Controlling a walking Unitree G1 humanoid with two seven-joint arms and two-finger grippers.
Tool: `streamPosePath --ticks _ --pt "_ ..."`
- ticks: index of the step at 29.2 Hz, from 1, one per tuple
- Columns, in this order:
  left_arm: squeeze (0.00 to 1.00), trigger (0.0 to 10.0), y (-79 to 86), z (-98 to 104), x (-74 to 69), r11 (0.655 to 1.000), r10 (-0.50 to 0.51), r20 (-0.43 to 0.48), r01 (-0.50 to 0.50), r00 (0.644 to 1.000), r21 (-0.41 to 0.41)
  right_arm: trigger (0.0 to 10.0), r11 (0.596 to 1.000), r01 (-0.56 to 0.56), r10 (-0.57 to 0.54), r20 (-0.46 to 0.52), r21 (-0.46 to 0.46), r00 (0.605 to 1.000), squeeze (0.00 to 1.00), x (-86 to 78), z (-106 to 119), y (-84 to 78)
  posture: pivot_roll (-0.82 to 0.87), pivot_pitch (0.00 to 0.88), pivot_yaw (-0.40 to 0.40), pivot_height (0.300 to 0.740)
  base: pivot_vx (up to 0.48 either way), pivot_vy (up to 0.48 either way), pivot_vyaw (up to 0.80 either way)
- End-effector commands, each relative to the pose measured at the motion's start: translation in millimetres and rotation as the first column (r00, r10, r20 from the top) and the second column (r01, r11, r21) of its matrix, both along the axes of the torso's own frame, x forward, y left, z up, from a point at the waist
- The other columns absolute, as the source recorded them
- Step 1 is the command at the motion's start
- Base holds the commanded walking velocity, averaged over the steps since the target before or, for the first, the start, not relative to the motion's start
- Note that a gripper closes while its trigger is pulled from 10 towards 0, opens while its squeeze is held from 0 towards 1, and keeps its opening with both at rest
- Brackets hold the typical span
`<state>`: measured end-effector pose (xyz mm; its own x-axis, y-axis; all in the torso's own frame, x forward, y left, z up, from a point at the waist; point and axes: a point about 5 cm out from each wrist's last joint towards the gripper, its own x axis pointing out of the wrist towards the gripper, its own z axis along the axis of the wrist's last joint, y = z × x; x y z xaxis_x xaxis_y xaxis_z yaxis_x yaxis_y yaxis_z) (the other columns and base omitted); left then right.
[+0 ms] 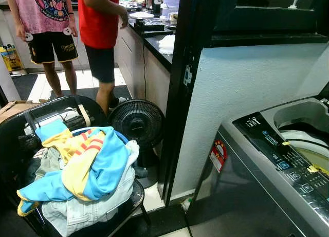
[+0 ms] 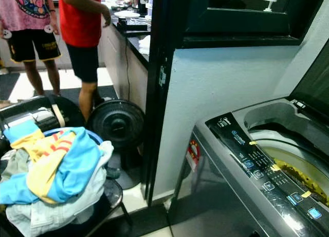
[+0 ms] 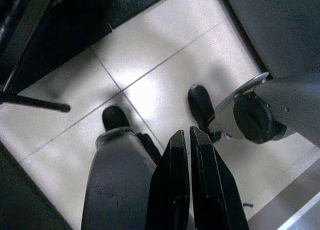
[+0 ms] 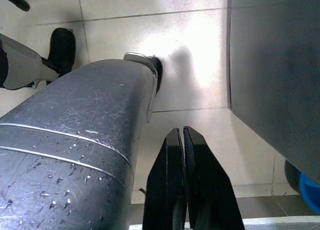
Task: Clothes washing
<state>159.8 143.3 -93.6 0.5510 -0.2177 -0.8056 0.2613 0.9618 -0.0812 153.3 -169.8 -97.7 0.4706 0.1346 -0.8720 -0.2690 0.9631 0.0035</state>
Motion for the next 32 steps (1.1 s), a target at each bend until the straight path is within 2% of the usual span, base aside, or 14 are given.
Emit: streamPosePath --ticks 1,9,19,25,32 --pt "0.0 10.0 0.9 -7.5 -17.3 1.0 -0.011 -0.066 0.012 0.998 0.017 10.0 1.0 -0.005 0.004 -0.024 -0.012 1.0 0.0 -6.9 -2.4 -4.3 -0.02 0.0 -0.014 0.74 0.0 0.0 0.0" --pt "0.0 10.0 6.9 -6.6 -15.3 0.999 0.037 -0.045 -0.035 0.998 0.038 10.0 1.0 0.005 -0.006 -0.023 -0.013 1.0 0.0 -6.2 -1.9 -6.4 -0.03 0.009 -0.006 0.74 0.0 0.0 0.0" --pt "0.0 10.0 6.6 -5.4 -10.7 0.995 -0.041 -0.042 0.044 0.998 0.089 10.0 1.0 0.012 -0.012 -0.023 -0.011 1.0 0.0 -5.5 -1.8 -6.2 -0.03 0.017 -0.003 0.74 0.0 0.0 0.0" --pt "0.0 10.0 5.2 -3.9 -6.0 0.991 -0.05 -0.025 0.052 0.998 0.121 10.0 1.0 0.013 -0.013 -0.018 -0.005 1.0 0.0 -3.1 -1.1 -3.8 -0.02 0.014 -0.005 0.74 0.0 0.0 0.0" --pt "0.0 10.0 9.0 -4.5 -8.2 0.991 -0.028 -0.022 0.03 0.999 0.133 10.0 1.0 0.017 -0.017 -0.006 -0.001 1.0 0.0 0.5 0.0 -1.1 0.0 0.011 0.008 0.74 0.0 0.0 0.0"
